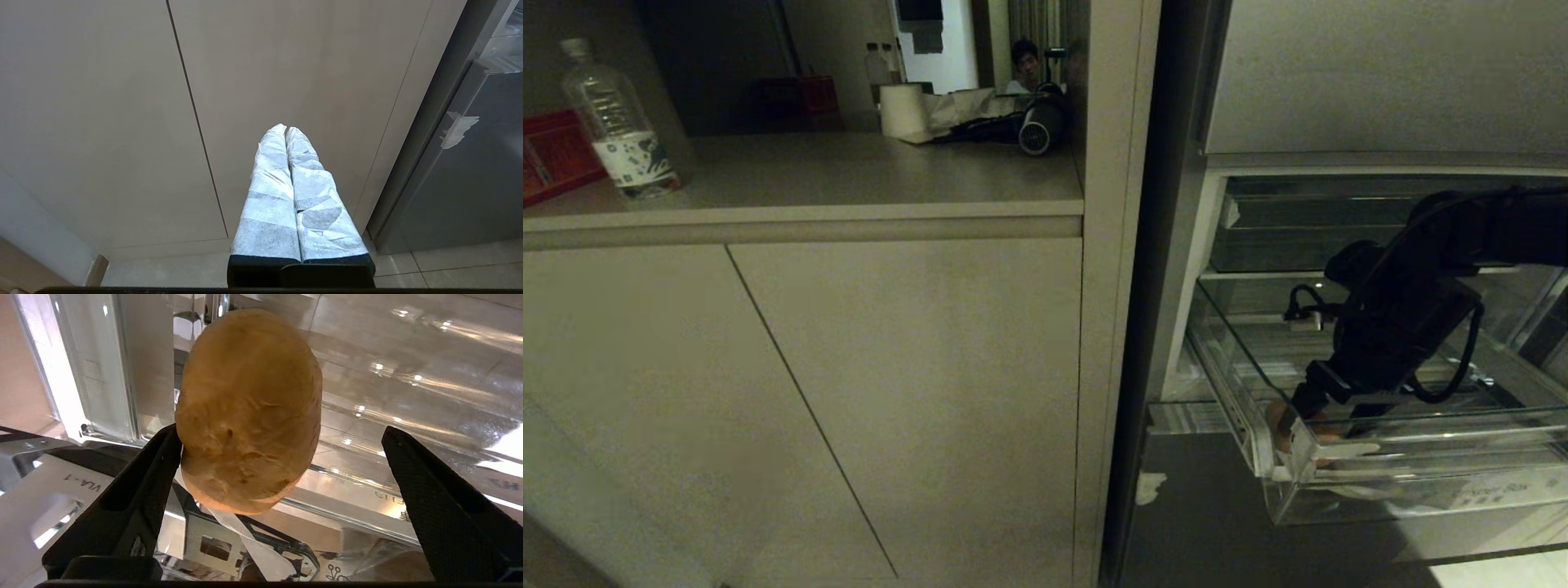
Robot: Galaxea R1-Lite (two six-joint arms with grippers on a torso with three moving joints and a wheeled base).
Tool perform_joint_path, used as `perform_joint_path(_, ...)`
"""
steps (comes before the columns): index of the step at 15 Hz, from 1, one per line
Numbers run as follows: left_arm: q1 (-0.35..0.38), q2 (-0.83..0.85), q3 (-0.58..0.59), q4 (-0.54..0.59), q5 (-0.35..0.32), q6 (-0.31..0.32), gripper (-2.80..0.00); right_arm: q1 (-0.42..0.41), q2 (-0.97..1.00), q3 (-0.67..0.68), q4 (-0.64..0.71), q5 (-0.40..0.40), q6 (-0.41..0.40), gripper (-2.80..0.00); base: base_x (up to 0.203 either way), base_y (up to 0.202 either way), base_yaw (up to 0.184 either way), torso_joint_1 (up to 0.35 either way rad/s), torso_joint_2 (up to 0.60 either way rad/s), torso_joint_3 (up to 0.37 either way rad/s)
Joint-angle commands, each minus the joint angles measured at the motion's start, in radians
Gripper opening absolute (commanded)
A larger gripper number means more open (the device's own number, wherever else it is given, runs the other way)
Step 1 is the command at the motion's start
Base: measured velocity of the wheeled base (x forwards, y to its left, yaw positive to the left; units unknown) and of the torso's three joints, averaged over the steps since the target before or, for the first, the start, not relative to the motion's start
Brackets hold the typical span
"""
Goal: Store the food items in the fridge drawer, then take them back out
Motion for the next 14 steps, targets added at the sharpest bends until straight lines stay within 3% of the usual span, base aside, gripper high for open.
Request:
perform_joint_path(1,0.000,0.000,0.000,0.000,0.000,0.000,-2.80,0.005,0.001,-0.001,0.006,-0.004,0.000,0.00,0.000,0.000,0.000,0.000,0.00,0.000)
perform_joint_path(14,0.000,0.000,0.000,0.000,0.000,0.000,-2.80,0.017,0.027,0.002,0.006,0.001,0.003,0.00,0.000,0.000,0.000,0.000,0.00,0.000)
